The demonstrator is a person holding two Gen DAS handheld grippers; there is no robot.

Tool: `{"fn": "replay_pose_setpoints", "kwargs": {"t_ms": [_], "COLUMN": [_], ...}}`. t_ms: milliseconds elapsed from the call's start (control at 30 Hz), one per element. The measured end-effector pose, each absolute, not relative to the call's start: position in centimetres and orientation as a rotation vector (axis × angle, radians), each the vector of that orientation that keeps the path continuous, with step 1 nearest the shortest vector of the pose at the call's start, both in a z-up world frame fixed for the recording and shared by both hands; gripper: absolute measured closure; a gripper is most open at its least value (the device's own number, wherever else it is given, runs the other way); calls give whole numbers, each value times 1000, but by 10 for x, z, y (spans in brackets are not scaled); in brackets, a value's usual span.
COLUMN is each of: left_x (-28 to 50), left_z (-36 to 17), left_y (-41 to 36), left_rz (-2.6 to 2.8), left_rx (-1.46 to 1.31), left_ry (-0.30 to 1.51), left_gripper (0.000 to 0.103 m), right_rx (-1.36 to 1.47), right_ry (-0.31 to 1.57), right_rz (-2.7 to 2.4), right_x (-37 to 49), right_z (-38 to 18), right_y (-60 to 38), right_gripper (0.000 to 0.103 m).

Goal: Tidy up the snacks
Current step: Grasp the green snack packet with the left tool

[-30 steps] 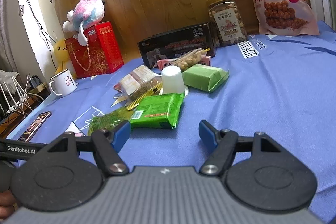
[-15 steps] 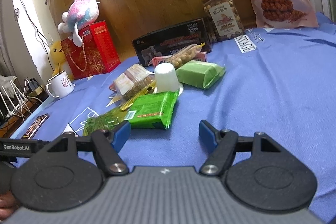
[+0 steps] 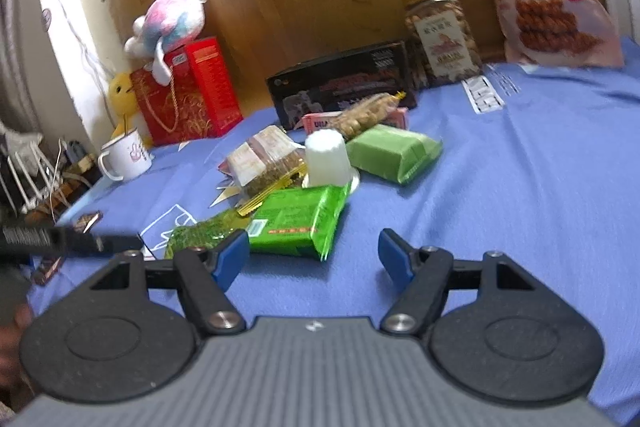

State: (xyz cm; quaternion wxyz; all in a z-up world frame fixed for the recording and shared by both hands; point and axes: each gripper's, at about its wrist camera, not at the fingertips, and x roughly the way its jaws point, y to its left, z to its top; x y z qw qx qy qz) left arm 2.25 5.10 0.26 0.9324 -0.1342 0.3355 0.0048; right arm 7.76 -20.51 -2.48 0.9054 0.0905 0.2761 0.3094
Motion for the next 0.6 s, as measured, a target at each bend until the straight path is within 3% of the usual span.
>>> {"fn": "replay_pose_setpoints", "kwargs": {"t_ms": [167, 433, 500, 600], "left_x": [60, 121, 116, 104], "left_z": [15, -21, -24, -24], "left_y": [35, 4, -2, -6], "left_rz": [-201, -376, -392, -366], "left_rx": [-289, -302, -291, -284], "left_ry": [659, 861, 865, 865], "left_gripper": [9, 49, 63, 64], "right_rx": [108, -2, -26, -35], "right_ry": [598, 644, 634, 624], "right_rz": [686, 725, 744, 764], "right_x": [89, 101, 100, 91], "right_z": [-25, -26, -27, -26], "right_y": [-194, -184, -182, -180], "right_gripper": [34, 34, 49, 52]}}
